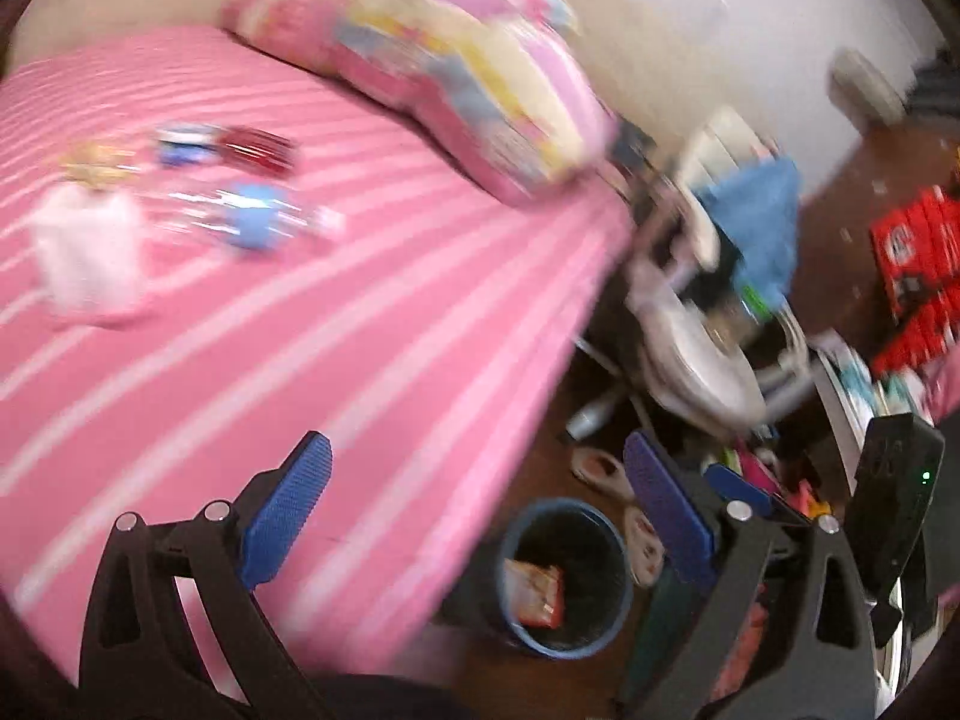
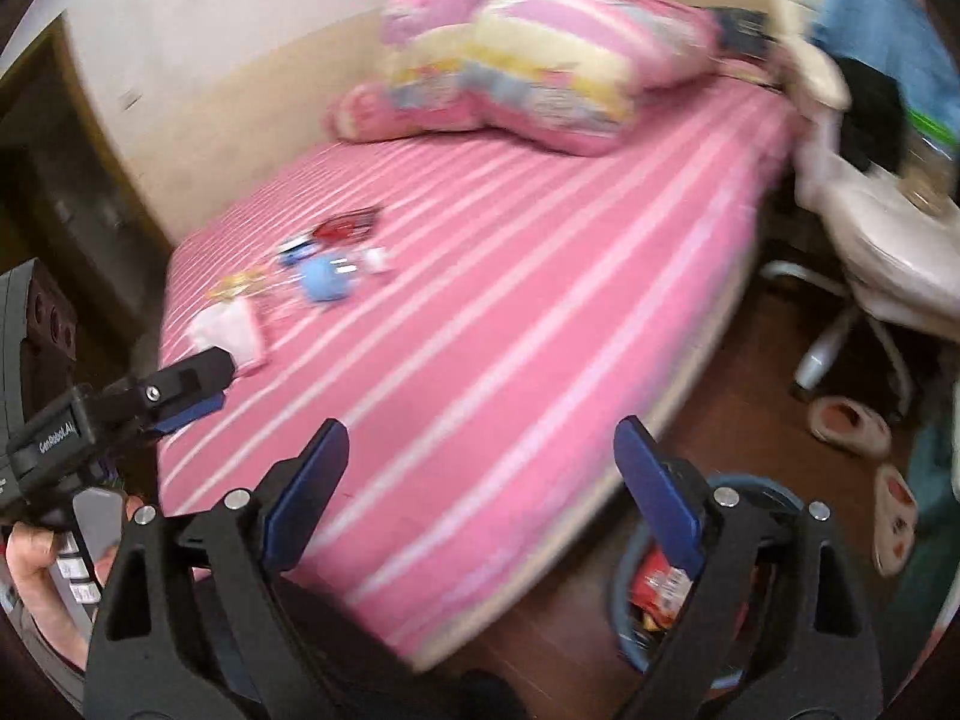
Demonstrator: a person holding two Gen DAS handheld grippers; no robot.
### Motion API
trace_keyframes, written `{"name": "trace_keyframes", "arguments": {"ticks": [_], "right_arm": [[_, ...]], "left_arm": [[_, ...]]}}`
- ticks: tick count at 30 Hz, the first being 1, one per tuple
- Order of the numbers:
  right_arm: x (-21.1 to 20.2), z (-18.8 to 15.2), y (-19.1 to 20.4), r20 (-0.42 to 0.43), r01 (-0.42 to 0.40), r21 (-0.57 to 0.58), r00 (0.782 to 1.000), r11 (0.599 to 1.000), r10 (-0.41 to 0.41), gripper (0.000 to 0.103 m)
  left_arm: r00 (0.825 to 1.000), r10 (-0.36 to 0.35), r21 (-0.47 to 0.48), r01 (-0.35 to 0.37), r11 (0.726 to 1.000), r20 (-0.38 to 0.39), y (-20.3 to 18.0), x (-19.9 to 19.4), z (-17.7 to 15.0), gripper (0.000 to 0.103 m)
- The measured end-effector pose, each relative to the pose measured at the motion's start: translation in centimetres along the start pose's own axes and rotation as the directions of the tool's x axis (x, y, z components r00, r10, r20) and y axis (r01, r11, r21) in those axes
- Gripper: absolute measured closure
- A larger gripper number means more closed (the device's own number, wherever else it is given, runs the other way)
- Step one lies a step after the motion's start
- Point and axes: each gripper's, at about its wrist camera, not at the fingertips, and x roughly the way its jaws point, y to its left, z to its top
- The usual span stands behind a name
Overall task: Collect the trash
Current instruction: 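Grasp the white cloth with the left tool while the right tool grasps the yellow-labelled bottle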
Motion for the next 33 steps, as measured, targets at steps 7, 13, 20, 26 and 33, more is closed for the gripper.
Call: {"name": "trace_keyframes", "arguments": {"ticks": [7,13,20,26,33], "right_arm": [[7.2,2.8,9.9,-0.081,-0.103,-0.112,0.992,0.988,0.094,0.014],[12.2,6.6,18.6,-0.108,-0.163,-0.248,0.984,0.955,0.14,0.014],[19.9,12.6,27.8,-0.145,-0.227,-0.364,0.972,0.903,0.186,0.014],[26.8,15.7,33.4,-0.208,-0.238,-0.431,0.965,0.87,0.161,0.014],[35.0,15.1,38.6,-0.297,-0.233,-0.507,0.951,0.83,0.086,0.014]], "left_arm": [[0.981,0.181,-0.202,-0.165,0.965,0.066,14.2,-4.3,2.5,0.008],[0.962,0.263,-0.271,-0.235,0.933,0.073,21.8,-3.2,5.1,0.008],[0.964,0.257,-0.276,-0.23,0.933,0.064,26.0,0.3,8.2,0.008],[0.977,0.205,-0.345,-0.171,0.923,0.062,29.0,2.3,10.2,0.033],[0.993,0.117,-0.387,-0.095,0.917,0.033,31.4,2.8,10.3,0.085]]}}
